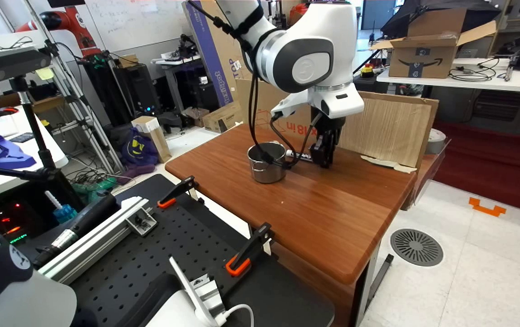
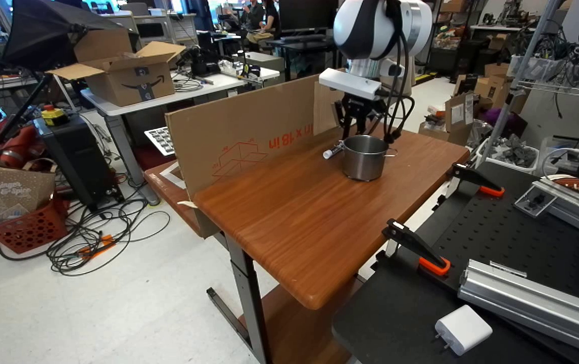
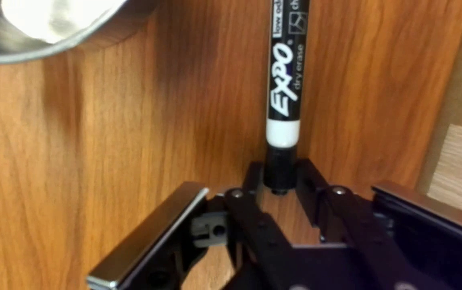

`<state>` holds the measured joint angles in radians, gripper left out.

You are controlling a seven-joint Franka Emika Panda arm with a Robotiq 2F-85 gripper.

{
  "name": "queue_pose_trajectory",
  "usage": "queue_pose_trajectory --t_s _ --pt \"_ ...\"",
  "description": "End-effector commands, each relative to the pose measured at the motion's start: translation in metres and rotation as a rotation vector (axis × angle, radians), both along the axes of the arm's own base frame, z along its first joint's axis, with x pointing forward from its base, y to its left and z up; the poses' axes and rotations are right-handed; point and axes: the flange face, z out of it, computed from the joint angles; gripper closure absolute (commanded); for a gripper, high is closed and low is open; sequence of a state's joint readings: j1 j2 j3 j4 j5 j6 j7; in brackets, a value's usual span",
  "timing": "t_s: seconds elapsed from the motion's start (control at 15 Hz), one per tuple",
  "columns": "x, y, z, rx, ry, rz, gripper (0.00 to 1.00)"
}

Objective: Put the black marker inside the silver pot

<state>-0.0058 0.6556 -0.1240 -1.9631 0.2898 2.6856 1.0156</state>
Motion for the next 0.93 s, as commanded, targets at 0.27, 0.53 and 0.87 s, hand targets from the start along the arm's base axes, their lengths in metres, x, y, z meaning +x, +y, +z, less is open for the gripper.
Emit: queue_pose_trajectory --t_s 0.27,0.53,0.87 --pt "0.011 0.005 0.021 0.0 -0.035 0.037 0.96" --pt "0.014 0.008 0.05 -0.011 -0.089 0.075 0.95" --pt "-0.001 0.007 0.096 -0.074 -0.147 0.165 0.95"
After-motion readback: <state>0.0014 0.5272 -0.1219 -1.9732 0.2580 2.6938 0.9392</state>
